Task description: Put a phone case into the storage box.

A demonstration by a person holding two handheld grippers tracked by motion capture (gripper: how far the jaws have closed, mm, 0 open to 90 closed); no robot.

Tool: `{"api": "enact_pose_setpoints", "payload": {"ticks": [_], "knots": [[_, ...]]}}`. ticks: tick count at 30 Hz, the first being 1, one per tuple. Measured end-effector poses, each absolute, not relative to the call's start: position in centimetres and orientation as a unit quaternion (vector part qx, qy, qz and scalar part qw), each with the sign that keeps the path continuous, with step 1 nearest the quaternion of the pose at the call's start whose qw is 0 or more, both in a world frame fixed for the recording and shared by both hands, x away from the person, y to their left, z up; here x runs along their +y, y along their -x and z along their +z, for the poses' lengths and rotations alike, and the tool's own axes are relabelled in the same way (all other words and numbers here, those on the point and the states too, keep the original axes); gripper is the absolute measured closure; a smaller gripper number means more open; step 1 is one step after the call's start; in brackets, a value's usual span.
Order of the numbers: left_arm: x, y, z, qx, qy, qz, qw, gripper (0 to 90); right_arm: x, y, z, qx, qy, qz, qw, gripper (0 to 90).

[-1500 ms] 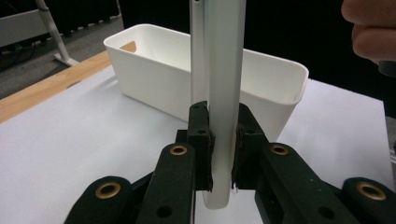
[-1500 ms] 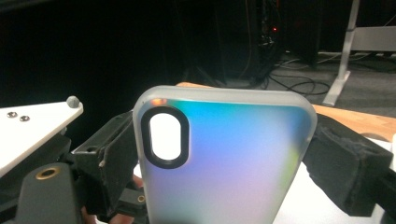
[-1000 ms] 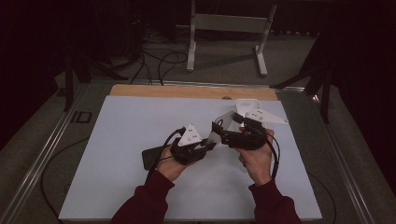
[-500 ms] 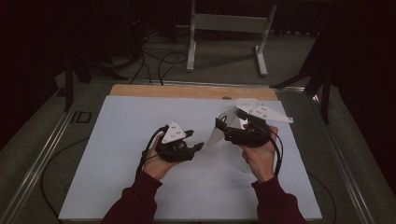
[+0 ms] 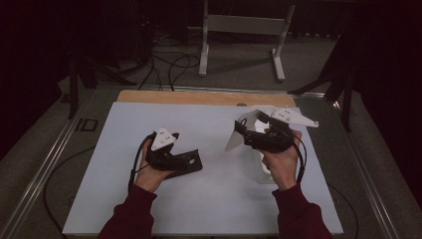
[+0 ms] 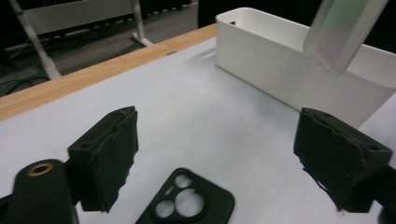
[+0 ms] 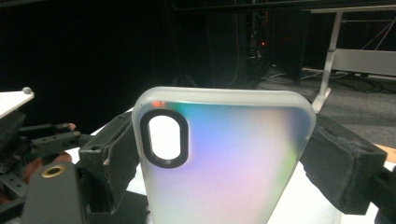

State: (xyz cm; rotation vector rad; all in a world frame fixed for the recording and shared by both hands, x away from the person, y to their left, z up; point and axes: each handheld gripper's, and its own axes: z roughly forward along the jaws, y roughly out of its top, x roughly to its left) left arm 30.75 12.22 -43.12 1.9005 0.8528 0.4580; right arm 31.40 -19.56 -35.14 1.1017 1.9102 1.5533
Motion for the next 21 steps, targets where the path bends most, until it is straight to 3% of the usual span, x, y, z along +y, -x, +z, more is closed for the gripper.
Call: {"api": "enact_pose_setpoints", "payload": {"ticks": [8, 21], "knots": [[13.8, -30.7, -43.5, 0.358, -0.791, 0.186, 0.461, 0.0, -19.9, -31.9, -34.9, 0.689, -0.404, 0.559, 0.224, 17.1], [16.6, -30.3, -44.4, 0.371, -0.771, 0.214, 0.472, 0.0, -20.6, -32.8, -34.8, 0.687, -0.412, 0.549, 0.238, 17.0]]}}
